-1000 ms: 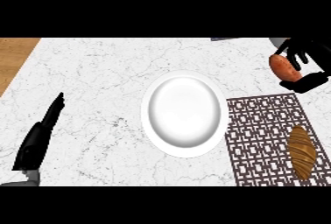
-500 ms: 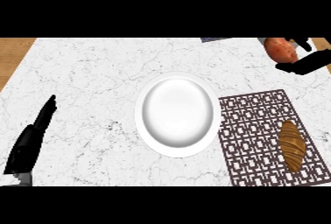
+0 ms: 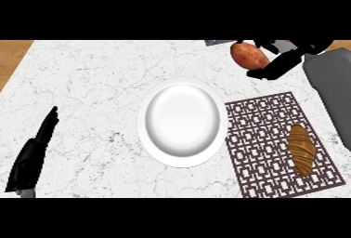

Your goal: Pick the sweet potato from the placemat and place it in the plate

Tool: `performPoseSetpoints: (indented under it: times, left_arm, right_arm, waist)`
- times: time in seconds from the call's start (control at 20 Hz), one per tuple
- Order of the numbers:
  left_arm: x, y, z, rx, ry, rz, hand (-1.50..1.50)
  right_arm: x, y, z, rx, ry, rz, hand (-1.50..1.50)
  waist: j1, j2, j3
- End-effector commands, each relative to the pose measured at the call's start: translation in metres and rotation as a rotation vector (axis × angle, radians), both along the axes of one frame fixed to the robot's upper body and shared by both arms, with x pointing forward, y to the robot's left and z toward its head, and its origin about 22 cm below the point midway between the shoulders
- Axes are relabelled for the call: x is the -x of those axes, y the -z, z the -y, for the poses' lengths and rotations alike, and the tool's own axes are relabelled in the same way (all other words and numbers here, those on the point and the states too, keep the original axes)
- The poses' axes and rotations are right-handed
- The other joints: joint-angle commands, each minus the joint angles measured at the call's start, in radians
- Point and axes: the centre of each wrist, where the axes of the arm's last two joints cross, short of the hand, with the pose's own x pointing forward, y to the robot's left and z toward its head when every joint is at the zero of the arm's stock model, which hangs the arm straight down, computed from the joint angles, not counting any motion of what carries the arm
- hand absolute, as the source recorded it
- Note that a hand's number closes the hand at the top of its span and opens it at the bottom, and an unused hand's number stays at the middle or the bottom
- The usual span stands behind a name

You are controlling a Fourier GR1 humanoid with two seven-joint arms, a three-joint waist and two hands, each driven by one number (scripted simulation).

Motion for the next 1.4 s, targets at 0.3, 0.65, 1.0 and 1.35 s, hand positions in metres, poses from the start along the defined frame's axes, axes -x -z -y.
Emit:
performPoseSetpoints:
  times: [0.3, 0.65, 1.0, 1.35]
  left_arm:
    - [0.005, 0.005, -0.009, -0.006, -0.014, -0.008, 0.0]
    - [-0.002, 0.002, 0.005, -0.004, 0.003, 0.007, 0.0]
    - [0.002, -0.007, -0.023, -0.002, 0.006, 0.014, 0.0]
    - [0.003, 0.0, -0.008, 0.01, 0.016, 0.001, 0.0]
  right_arm:
    - [0.029, 0.024, -0.107, 0.113, -0.068, -0.123, 1.5]
    - [0.034, 0.065, -0.15, 0.219, -0.064, -0.164, 1.5]
    - [0.052, 0.113, -0.19, 0.207, 0.013, -0.395, 1.5]
    - [0.059, 0.135, -0.198, 0.164, 0.036, -0.403, -1.5]
  waist:
    - [-0.006, 0.0, 0.0]
    - [0.004, 0.005, 0.0]
    - [0.016, 0.006, 0.0]
    - [0.013, 0.005, 0.0]
